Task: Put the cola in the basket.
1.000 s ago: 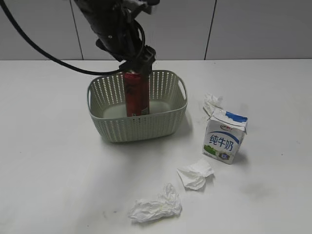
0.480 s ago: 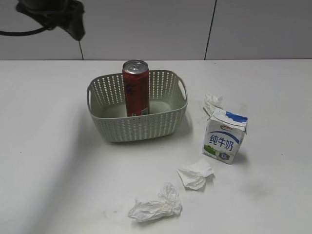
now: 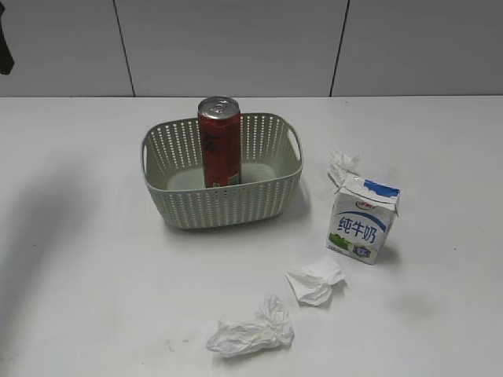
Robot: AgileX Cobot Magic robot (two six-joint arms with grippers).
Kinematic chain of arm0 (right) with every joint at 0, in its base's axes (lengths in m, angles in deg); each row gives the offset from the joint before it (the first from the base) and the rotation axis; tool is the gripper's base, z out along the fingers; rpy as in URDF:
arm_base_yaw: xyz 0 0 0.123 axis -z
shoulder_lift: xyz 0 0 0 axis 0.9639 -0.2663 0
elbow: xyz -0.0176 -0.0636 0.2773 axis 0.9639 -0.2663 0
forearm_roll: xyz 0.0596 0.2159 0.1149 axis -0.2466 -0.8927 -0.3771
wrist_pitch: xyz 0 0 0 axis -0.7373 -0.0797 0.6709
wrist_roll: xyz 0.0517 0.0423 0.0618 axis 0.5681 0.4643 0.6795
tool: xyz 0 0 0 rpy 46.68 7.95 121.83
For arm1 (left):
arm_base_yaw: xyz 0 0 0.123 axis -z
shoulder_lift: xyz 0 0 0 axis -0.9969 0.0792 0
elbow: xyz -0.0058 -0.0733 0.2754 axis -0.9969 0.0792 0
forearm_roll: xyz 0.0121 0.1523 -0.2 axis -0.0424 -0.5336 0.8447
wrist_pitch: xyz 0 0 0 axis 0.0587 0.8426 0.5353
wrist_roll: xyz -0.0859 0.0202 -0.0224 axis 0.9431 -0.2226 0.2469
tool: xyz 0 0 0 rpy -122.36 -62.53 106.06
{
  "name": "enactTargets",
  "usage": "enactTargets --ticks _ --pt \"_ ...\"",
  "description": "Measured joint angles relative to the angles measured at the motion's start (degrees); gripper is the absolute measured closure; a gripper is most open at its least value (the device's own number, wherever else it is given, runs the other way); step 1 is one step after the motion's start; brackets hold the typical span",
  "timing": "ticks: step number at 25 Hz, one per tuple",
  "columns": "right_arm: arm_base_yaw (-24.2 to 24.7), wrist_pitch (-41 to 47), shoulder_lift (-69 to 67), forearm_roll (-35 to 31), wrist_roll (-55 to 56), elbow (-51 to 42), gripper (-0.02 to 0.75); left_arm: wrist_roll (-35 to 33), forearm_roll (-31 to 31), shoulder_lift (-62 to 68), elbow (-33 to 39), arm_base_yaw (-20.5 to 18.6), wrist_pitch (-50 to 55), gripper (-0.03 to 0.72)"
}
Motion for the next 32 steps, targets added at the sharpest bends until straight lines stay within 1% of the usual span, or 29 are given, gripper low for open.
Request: enactTargets --ticks 4,7,11,13,17,20,25,32 --pt "0.0 0.0 0.0 0.0 0.0 0.0 0.167 -0.2 0.3 -4.1 6.8 -0.1 0.0 0.116" --pt "0.0 0.0 0.0 0.0 0.0 0.0 0.167 -0.3 0.6 -8.0 15.0 -0.1 0.0 0.117" --pt "0.0 0.0 0.0 0.0 0.0 0.0 0.167 -1.6 0.6 -14.8 28.2 -0.1 0.0 0.120" --pt "0.0 0.0 0.0 0.0 0.0 0.0 0.167 -1.7 1.0 -19.2 34.7 -0.1 -1.6 0.120" --pt "0.0 0.0 0.0 0.0 0.0 0.0 0.167 -1.9 2.1 -28.8 43.8 -0.1 -7.0 0.120" --pt "0.0 0.0 0.0 0.0 0.0 0.0 0.167 -2.4 2.1 -36.3 47.5 -0.1 -9.1 0.120" --pt "0.0 0.0 0.0 0.0 0.0 0.0 0.167 -4.9 2.4 -47.6 51.5 -0.1 -12.7 0.121" --pt "0.0 0.0 0.0 0.0 0.0 0.0 0.167 -6.5 2.4 -60.6 59.8 -0.1 -14.4 0.158"
